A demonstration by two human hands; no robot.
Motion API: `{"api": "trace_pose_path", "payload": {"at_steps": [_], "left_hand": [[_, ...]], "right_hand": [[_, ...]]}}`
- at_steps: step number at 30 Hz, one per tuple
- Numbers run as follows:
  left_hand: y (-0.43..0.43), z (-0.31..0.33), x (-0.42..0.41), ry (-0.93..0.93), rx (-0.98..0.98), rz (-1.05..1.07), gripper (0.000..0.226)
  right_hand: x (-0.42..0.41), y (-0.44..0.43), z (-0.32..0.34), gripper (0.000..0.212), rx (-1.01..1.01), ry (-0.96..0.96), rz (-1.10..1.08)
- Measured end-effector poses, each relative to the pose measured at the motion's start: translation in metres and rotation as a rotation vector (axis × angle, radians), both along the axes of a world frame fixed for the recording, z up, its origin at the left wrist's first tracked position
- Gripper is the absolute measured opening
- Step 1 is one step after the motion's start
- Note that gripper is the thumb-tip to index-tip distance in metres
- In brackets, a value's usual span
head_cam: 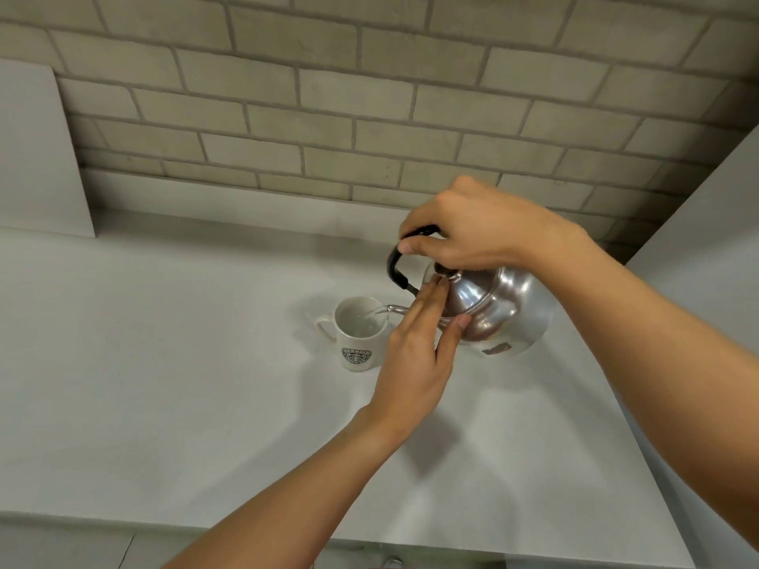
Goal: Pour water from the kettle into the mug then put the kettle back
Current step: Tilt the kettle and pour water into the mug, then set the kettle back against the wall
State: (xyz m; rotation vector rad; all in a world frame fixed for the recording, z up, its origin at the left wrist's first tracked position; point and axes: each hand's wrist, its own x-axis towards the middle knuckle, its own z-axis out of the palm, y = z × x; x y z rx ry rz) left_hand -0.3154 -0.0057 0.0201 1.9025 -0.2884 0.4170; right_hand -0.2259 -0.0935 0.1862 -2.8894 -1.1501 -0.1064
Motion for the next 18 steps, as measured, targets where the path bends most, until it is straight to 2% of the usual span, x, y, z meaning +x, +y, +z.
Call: {"api": "trace_pose_path", "payload": {"at_steps": [6, 12, 15, 18], "left_hand": [[0.01, 0.0, 0.002, -0.034, 0.158, -0.096, 0.052], [0.027, 0.006, 0.014, -0.211, 0.007, 0.061, 0.015], [0.027, 0.021, 0.029, -0.145, 0.026, 0.035, 0.031], [0.025, 0.034, 0.047, -0.078, 0.194, -0.086, 0.047]], "right_hand": [[-0.006, -0.041, -0.018, 0.036, 0.226, -0.079, -0.035], [-0.016, -0.075, -0.047, 0.029, 0.532, -0.146, -0.135], [-0.022, -0.088, -0.064, 0.028, 0.64, -0.169, -0.194], [-0.028, -0.094, -0.081, 0.028, 0.747, -0.167, -0.238]]}}
